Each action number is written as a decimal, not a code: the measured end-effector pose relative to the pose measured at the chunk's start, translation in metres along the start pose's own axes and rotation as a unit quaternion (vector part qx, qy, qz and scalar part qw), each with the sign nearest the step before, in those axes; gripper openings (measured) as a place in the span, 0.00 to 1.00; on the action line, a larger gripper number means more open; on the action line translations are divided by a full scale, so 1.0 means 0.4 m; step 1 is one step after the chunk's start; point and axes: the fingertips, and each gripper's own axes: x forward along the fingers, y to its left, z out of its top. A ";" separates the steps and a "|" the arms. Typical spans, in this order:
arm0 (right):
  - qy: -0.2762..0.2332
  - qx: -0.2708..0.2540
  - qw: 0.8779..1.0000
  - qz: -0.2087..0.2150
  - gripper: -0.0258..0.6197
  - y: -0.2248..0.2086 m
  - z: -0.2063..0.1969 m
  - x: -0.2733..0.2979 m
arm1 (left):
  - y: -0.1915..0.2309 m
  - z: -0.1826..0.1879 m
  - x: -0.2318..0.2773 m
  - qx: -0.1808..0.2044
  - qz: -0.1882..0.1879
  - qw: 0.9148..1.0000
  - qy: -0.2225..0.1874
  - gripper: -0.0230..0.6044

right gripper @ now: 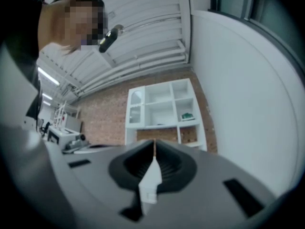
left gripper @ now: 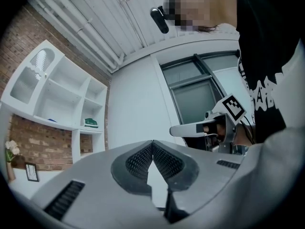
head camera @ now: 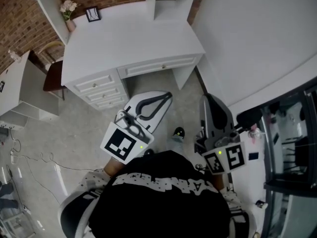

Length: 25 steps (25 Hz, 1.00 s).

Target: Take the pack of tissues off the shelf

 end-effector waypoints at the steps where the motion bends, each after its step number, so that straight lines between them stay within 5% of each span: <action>1: -0.003 0.000 1.000 0.004 0.09 -0.009 0.002 0.010 | 0.009 -0.002 0.005 0.000 0.006 1.000 0.001 0.09; 5: -0.009 0.001 1.000 0.019 0.09 -0.046 -0.001 0.049 | 0.031 -0.010 0.033 0.031 0.010 0.999 0.006 0.09; 12: -0.009 0.017 0.998 0.051 0.09 -0.130 -0.014 0.125 | 0.089 -0.033 0.107 0.009 0.057 0.998 0.019 0.09; 21: -0.013 0.026 0.996 0.089 0.09 -0.240 -0.012 0.216 | 0.150 -0.047 0.200 0.051 0.095 0.993 0.041 0.09; 25: -0.017 0.031 0.994 0.108 0.09 -0.287 -0.007 0.248 | 0.176 -0.050 0.234 0.028 0.130 0.990 0.044 0.09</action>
